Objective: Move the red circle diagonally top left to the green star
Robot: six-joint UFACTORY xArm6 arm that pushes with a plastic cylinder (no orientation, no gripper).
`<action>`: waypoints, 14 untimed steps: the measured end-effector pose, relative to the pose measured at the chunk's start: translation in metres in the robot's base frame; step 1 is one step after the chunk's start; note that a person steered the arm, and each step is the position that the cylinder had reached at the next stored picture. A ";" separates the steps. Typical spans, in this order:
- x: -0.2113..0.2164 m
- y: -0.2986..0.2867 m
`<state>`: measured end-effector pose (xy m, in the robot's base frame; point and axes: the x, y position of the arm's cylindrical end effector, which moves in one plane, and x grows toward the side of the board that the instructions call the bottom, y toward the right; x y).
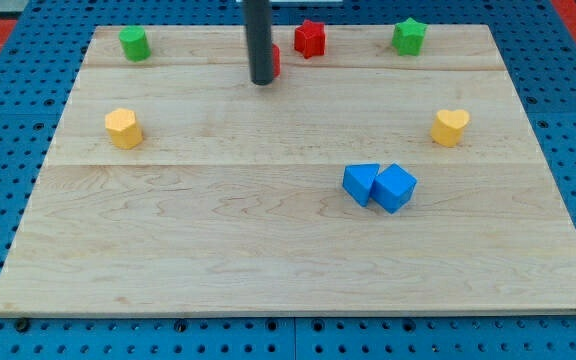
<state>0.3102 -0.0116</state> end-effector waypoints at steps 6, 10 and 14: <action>-0.111 0.161; -0.076 0.204; -0.042 0.096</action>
<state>0.2681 0.0843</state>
